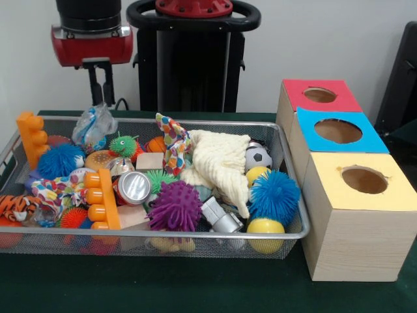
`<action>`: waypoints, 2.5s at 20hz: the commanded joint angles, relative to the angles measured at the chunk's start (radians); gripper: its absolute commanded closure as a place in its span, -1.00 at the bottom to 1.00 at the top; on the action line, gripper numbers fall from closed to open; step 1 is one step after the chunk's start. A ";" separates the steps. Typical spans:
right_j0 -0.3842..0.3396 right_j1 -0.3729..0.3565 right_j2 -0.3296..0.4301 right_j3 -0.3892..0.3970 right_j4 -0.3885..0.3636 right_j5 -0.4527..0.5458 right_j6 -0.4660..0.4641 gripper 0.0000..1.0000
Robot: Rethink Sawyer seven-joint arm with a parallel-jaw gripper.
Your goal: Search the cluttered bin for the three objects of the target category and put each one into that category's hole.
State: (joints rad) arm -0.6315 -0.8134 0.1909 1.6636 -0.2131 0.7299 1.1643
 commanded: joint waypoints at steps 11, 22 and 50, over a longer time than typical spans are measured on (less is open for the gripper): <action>0.140 -0.074 0.027 0.123 0.142 0.064 0.187 1.00; 0.259 -0.071 -0.031 0.100 0.190 0.056 0.282 1.00; 0.583 -0.009 -0.155 -0.026 0.281 0.061 0.563 1.00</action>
State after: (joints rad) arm -0.0664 -0.8577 0.0615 1.6796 0.0239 0.7299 1.4327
